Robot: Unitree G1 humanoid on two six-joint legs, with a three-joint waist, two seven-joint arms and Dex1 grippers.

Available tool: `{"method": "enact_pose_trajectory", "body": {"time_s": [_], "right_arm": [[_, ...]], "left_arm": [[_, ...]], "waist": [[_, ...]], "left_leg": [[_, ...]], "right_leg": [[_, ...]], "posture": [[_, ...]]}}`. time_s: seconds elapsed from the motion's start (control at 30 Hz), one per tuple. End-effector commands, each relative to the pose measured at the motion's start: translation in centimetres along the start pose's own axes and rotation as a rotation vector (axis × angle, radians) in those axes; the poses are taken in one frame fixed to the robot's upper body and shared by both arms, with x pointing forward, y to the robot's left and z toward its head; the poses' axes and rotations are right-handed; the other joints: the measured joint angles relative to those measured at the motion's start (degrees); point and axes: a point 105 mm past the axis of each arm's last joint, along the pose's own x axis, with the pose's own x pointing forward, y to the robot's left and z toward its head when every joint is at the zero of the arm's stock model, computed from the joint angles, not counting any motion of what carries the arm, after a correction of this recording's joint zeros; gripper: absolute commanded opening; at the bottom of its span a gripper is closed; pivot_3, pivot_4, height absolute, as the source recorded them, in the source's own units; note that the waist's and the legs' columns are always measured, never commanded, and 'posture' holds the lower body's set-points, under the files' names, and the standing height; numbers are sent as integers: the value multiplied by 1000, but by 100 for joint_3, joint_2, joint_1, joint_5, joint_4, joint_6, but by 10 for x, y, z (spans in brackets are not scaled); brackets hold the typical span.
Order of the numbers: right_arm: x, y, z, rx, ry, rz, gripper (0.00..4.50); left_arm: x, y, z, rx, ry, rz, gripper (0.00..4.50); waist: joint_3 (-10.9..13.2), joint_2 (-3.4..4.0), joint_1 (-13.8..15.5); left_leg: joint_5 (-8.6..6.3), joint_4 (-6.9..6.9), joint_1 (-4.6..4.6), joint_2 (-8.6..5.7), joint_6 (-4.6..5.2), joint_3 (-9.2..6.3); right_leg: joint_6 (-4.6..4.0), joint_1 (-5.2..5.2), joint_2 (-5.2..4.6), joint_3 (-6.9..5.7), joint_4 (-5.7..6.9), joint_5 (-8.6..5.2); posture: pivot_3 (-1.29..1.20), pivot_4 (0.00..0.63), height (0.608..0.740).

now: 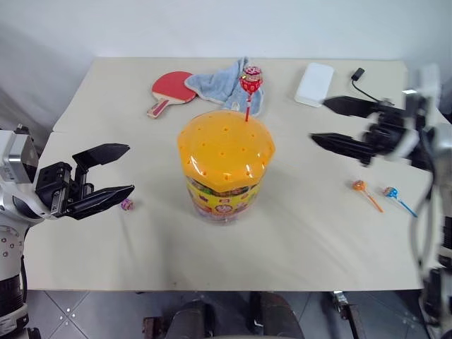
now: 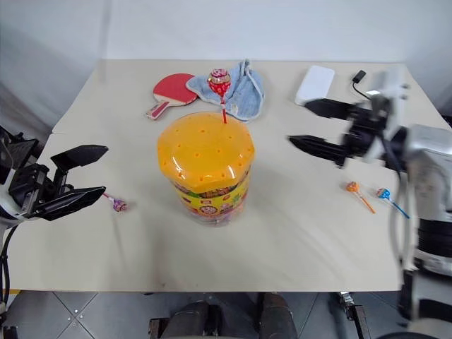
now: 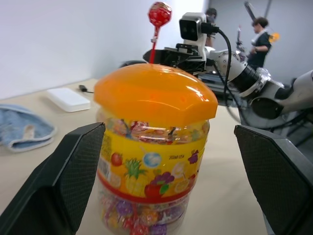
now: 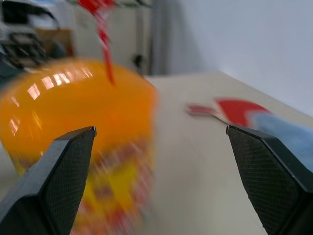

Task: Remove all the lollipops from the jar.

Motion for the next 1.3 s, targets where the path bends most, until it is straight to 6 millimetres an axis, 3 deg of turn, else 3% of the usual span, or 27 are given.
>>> {"method": "enact_pose_trajectory", "body": {"time_s": [0.03,0.17,0.27,0.63,0.8,0.9,0.97,1.0,1.13,1.2,1.3], "right_arm": [[24,12,16,-64,-54,73,4462],[41,17,19,-20,-80,111,4462],[47,21,23,1,-97,144,3903],[47,15,37,26,-164,126,104],[17,-7,67,-37,-270,-10,47],[-21,-28,67,-75,-142,-147,47],[-85,-61,29,-100,264,-401,47],[-114,-67,16,-98,415,-477,47],[-184,-72,-19,19,677,-657,47],[-223,-69,-49,64,865,-756,47],[-260,-61,-83,94,1034,-840,47]], "left_arm": [[1,-4,14,46,-44,-1,4500],[1,-7,14,46,-61,11,4500],[1,-8,14,42,-77,23,4500],[5,-10,11,36,-79,15,4500],[10,-12,7,28,-51,-34,4500],[12,-19,-3,24,44,-94,4500],[14,-25,-11,19,99,-137,4500],[15,-28,-14,14,118,-159,4500],[19,-35,-21,9,152,-203,4500],[20,-35,-24,4,148,-208,4500],[20,-36,-26,-7,150,-212,4500]], "waist": [[-1,-2,57],[-3,-14,56],[-3,-14,46],[-3,-14,34],[-3,-14,44],[-2,-15,66],[-2,-13,93],[-3,-15,138],[-7,-23,49],[-5,-19,-16],[-4,-11,-97]], "left_leg": [[-3,0,-2,-5,4,0],[-8,5,-2,-17,18,3],[-7,5,-2,-17,20,3],[-2,5,8,-7,14,19],[-2,4,5,-9,14,20],[-2,3,2,-10,14,15],[-3,1,0,-14,17,19],[-5,0,-2,-20,22,17],[-13,-7,1,-17,32,46],[-12,-5,8,-5,31,65],[-4,-6,20,0,19,67]], "right_leg": [[0,0,0,-1,-2,0],[9,6,-4,-6,-5,5],[11,8,-2,-7,-7,6],[11,7,6,-5,-2,6],[10,5,6,-8,-3,6],[11,6,5,-7,-5,6],[11,7,4,-8,-13,6],[12,6,0,-8,-15,5],[22,9,0,-9,-40,8],[25,8,8,-9,-38,10],[20,7,4,-5,-16,7]], "posture": [[0,150,740],[0,150,740],[0,150,740],[0,150,740],[0,150,740],[0,150,740],[0,150,740],[0,150,740],[0,150,740],[0,150,740],[0,150,740]]}}
